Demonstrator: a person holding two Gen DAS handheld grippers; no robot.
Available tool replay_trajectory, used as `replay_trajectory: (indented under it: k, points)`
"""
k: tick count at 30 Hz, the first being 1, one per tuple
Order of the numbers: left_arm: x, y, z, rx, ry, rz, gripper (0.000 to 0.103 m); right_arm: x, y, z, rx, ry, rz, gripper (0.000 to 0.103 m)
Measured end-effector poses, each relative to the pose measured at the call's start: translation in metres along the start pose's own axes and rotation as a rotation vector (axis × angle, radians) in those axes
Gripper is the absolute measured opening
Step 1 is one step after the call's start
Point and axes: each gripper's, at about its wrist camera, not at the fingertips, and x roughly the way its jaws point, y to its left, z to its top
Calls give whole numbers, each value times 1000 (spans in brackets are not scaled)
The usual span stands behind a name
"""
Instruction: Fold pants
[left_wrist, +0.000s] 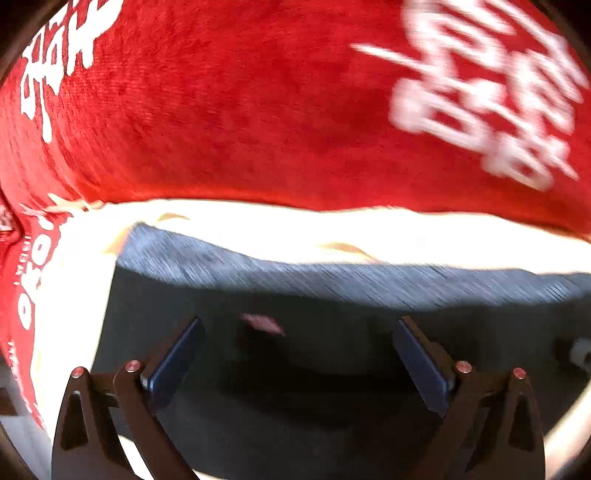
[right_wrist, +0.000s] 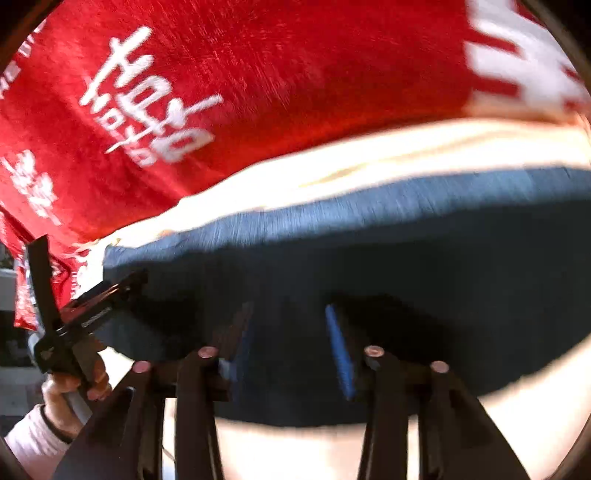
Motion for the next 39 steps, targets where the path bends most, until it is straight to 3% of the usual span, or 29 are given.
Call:
replay_trajectory:
  k: [3,5,6,9,11,19,20,21,26,31,34,37,39]
  points:
    - [35,16,13,-42,45,71,102,24,3,22,-27,18,-15,32]
    - [48,25,15,-60,50,45,103,44,0,27,-63,37,-55,28]
    - [49,25,18,-43,36,47,103,42,-1,30,-70,-4,-41,28]
    - [53,13,36,0,43,69,103,34,-15,38,-28,-12,-40,28]
    - [55,13,47,-14,69,65,103,17,-29,37,21,-34,-102,32]
    - [1,-50,10,84,105,24,103,-44,-94,-14,116,-39,-165,33]
    - [-15,-48,-16,101,105,18,103,-51,-106,-25,143,-34,-163,34]
    - [-39,-56,-55,125,102,10,103,-58,-118,-35,171,-30,-152,34]
    - [-68,-124,-85,250,95,-42,103,-78,-157,-74,263,-28,-125,34]
    - [-91,-198,-91,322,63,-99,103,-96,-184,-94,318,-54,-115,34]
    - [-95,-233,-85,320,46,-122,103,-117,-202,-80,301,-136,-135,34]
    - [-90,-270,-78,310,40,-121,103,-125,-234,-43,293,-188,-177,34]
    - [-77,-270,-76,319,34,-100,103,-134,-259,-19,299,-232,-211,34]
